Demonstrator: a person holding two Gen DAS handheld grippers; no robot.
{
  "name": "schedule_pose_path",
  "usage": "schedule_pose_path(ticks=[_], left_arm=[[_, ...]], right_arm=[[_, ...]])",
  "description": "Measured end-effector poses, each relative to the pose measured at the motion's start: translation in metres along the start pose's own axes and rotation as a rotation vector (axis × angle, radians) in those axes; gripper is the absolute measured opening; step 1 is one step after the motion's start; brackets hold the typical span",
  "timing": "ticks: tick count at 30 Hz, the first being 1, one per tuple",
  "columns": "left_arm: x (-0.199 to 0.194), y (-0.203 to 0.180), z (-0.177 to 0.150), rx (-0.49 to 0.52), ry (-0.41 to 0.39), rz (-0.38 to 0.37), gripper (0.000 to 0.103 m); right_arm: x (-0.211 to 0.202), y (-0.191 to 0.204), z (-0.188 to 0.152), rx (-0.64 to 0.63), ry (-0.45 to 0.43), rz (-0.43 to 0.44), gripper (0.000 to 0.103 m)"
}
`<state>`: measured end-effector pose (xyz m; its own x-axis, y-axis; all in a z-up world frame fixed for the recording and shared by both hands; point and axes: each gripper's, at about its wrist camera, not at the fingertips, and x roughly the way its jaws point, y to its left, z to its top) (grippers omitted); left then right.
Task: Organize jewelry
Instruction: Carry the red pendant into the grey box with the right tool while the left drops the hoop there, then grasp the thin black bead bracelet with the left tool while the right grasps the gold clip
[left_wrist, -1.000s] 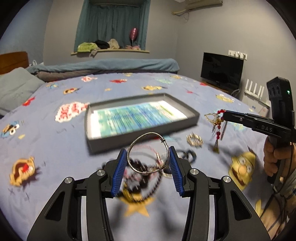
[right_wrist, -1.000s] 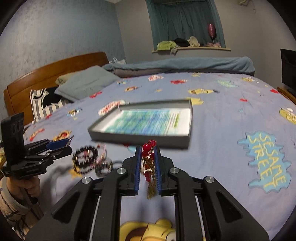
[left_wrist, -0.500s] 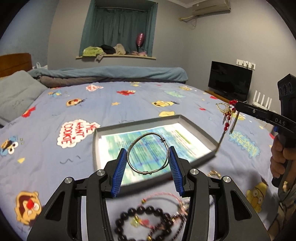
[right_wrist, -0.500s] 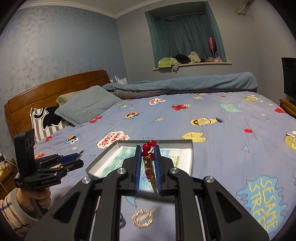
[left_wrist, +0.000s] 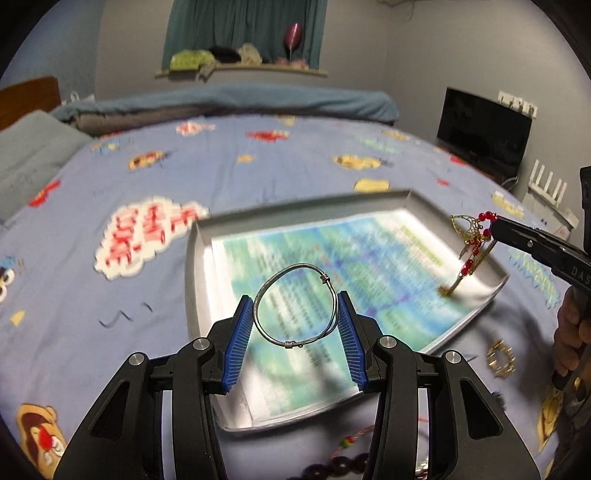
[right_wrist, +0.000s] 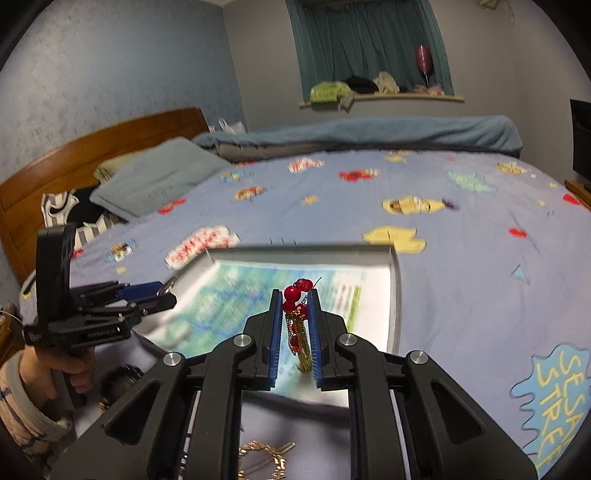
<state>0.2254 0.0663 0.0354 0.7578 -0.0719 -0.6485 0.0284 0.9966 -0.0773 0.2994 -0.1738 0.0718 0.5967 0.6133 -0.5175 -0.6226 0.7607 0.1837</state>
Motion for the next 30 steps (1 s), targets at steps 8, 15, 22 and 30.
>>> schedule_pose_path(ticks=[8,15,22,30], left_arm=[[0.016,0.006,-0.006,-0.018,0.066,-0.024,0.048],[0.011,0.009,-0.005,-0.037,0.043,-0.018,0.064],[-0.017,0.01,-0.01,-0.074,-0.029,-0.044,0.076],[-0.054,0.007,-0.035,-0.116,-0.073,-0.068,0.078]], right_arm=[[0.017,-0.007,-0.013,0.019,0.07,-0.019,0.014],[0.005,-0.002,-0.012,0.011,0.048,-0.036,0.023],[-0.025,0.002,-0.018,0.013,0.005,-0.037,0.031],[-0.05,-0.001,-0.039,0.049,-0.011,-0.041,0.04]])
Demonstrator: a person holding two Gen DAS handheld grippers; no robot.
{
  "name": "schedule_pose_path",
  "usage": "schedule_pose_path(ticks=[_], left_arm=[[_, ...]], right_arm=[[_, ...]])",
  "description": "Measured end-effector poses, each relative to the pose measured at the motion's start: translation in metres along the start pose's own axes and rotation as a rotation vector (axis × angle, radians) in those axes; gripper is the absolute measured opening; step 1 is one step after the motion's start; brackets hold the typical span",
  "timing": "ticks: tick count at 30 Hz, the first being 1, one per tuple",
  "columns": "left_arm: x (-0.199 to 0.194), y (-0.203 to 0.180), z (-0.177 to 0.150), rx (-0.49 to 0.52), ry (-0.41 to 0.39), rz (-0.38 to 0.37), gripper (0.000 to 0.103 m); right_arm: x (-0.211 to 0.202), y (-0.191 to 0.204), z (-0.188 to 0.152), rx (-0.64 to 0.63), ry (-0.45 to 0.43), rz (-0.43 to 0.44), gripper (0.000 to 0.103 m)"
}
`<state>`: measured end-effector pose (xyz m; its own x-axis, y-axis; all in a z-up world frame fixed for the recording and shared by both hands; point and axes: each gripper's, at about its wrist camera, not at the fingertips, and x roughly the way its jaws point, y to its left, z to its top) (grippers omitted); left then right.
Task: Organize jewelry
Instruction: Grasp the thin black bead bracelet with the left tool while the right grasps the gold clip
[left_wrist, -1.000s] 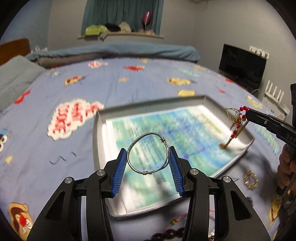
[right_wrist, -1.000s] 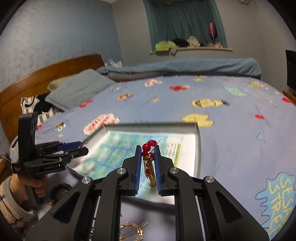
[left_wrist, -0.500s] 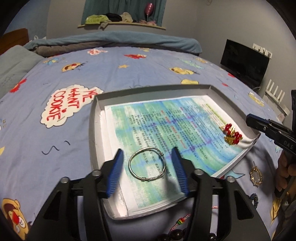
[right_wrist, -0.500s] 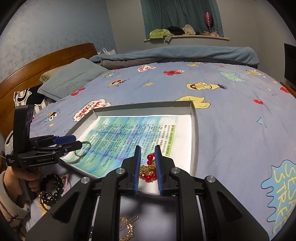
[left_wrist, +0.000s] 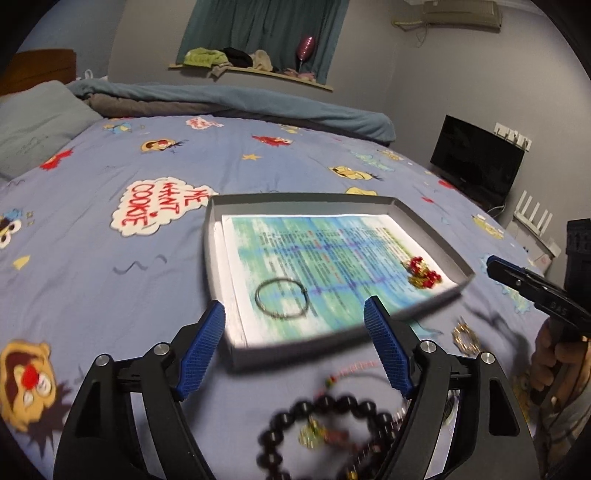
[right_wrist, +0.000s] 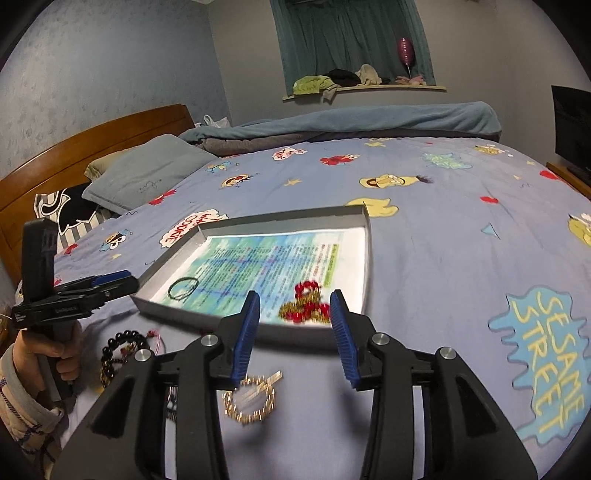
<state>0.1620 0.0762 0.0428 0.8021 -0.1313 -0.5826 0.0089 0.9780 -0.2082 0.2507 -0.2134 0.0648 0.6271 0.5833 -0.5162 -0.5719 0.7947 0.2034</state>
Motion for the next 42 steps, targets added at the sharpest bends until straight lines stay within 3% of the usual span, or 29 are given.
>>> schedule_pose_path(ticks=[4,25,32,42], left_arm=[[-0.016,-0.003,-0.016,-0.008,-0.008,0.002,0.08],[-0.04,-0.04,-0.071,0.111,-0.041,0.008,0.081],[-0.047,-0.049,-0.082,0.148,-0.085,0.006,0.081],[-0.044,-0.047,-0.083,0.135,-0.065,-0.005,0.081]], right_arm=[[-0.01,0.0,-0.009,0.011,-0.011,-0.002,0.048],[-0.02,0.006,-0.042,0.01,0.028,-0.029,0.058],[-0.004,0.024,-0.045,-0.061,0.082,-0.041,0.064],[0.03,0.035,-0.05,-0.116,0.184,-0.05,0.062]])
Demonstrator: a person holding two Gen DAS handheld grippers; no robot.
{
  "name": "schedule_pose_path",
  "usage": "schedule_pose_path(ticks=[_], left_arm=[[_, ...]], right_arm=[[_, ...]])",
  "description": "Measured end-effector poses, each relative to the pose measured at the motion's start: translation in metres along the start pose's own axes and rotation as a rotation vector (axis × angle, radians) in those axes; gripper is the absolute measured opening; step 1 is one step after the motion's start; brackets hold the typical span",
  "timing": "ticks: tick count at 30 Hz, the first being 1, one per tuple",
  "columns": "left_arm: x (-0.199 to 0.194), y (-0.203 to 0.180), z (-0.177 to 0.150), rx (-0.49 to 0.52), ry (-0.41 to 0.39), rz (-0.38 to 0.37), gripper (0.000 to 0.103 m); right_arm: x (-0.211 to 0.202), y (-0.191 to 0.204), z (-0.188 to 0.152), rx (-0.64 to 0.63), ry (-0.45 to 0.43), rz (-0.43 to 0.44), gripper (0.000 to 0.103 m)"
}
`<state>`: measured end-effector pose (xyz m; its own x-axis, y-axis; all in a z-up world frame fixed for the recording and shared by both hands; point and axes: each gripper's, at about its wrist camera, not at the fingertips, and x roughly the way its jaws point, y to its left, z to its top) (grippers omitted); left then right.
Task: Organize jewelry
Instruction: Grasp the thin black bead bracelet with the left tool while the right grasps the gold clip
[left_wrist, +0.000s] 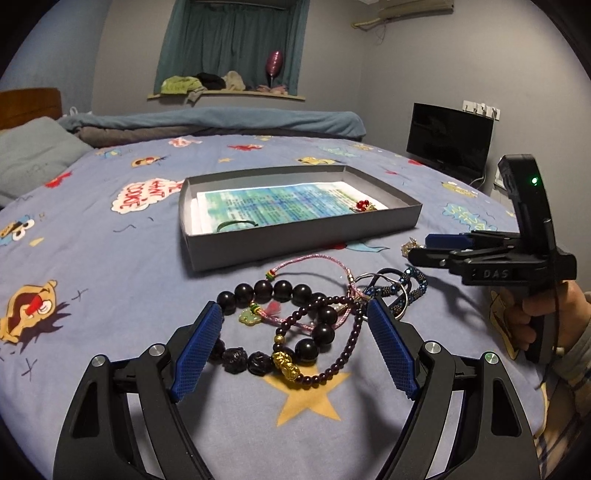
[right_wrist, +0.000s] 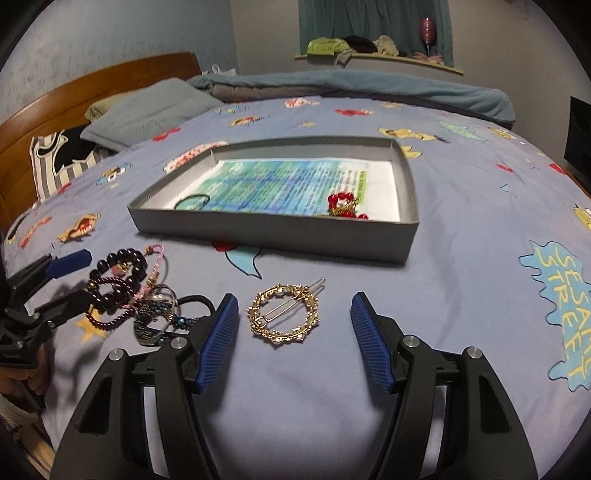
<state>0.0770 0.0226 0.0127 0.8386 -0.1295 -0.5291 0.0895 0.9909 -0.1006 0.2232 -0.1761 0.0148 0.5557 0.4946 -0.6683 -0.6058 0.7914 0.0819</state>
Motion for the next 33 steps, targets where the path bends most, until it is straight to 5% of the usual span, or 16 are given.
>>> schedule_pose_path(ticks=[4,13,18,24,33], left_arm=[[0.007,0.004,0.002,-0.016,0.034,-0.024,0.074],[0.016,0.002,0.001,-0.005,0.082,-0.028,0.048],[0.015,-0.008,-0.002,0.042,0.087,-0.029,0.021],[0.008,-0.012,-0.003,0.057,0.06,-0.026,0.011],[0.002,-0.03,-0.007,0.138,0.047,-0.105,0.011]], right_arm=[[0.001,-0.004,-0.002,0.016,-0.003,0.015,0.042],[-0.001,-0.007,-0.006,0.027,-0.018,0.028,0.042],[-0.002,-0.007,-0.008,0.027,-0.024,0.033,0.042],[-0.003,-0.008,-0.008,0.028,-0.03,0.035,0.041],[-0.003,-0.007,-0.009,0.028,-0.03,0.035,0.041]])
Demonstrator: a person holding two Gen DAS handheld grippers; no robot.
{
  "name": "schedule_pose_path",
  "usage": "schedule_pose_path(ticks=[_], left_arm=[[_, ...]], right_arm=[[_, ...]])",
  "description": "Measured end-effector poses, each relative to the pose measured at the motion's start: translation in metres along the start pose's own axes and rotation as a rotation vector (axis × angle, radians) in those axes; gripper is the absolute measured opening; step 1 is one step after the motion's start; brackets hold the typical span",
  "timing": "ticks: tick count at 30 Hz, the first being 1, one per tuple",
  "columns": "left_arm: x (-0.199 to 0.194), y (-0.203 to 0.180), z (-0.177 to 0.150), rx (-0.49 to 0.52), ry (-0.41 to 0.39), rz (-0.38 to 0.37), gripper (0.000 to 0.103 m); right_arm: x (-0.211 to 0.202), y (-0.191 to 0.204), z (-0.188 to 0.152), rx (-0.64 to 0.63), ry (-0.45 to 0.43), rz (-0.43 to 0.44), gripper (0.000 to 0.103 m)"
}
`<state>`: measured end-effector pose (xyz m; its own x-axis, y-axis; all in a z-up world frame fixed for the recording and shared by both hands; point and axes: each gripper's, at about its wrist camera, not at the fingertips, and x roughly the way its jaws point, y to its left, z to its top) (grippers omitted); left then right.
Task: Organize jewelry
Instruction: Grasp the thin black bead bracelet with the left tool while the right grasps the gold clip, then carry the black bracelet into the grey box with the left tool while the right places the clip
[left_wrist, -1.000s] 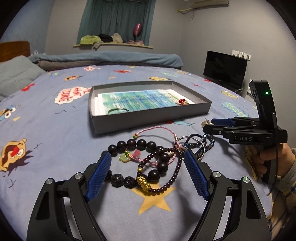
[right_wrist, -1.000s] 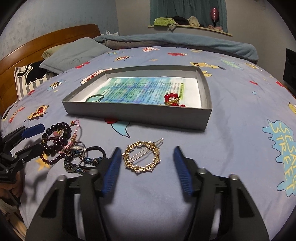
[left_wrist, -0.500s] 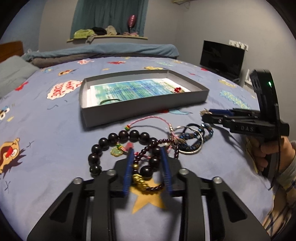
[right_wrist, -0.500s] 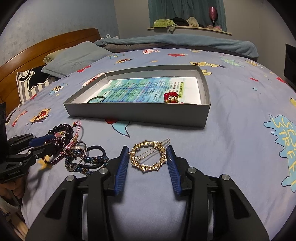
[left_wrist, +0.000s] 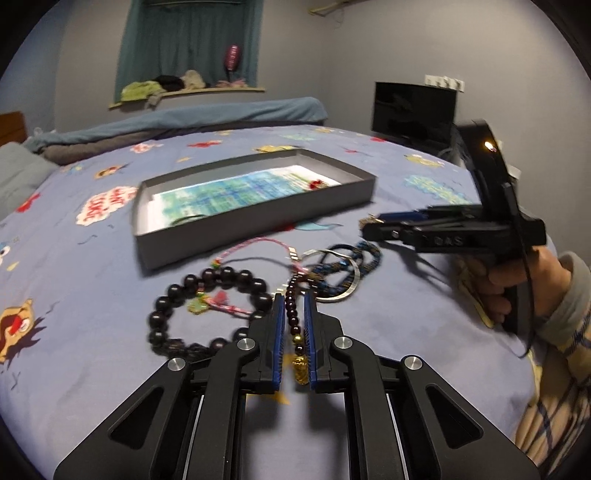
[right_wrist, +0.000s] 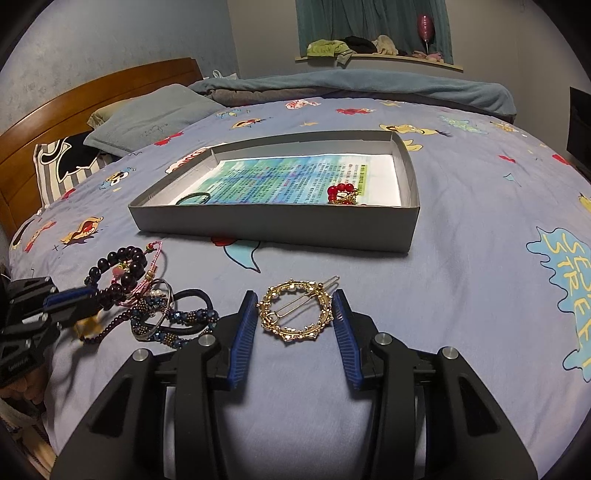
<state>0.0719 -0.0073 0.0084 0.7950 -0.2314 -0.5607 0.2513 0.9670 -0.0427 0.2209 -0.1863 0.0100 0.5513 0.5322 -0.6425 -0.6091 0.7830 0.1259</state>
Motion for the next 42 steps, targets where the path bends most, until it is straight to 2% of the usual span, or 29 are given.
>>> schedule_pose_path(ticks=[7,8,18,30,42], left_arm=[[0.006,-0.005,-0.001,0.012,0.024,-0.002,0.011],[0.004,-0.006,-0.002,0.012,0.023,-0.004,0.009],[-0.007,0.001,0.004,-0.01,-0.026,0.016,0.006],[-0.02,0.015,0.039,-0.036,-0.124,0.002,0.006],[-0.024,0.034,0.083,-0.052,-0.222,0.015,0.006]], right_arm=[[0.0,0.0,0.0,-0.001,-0.001,0.0,0.041],[0.0,0.0,0.0,-0.001,-0.002,0.0,0.041],[-0.018,0.0,0.004,0.003,-0.076,0.015,0.041],[-0.041,0.016,0.024,-0.037,-0.164,0.02,0.041],[-0.041,0.021,0.061,-0.053,-0.233,0.032,0.041]])
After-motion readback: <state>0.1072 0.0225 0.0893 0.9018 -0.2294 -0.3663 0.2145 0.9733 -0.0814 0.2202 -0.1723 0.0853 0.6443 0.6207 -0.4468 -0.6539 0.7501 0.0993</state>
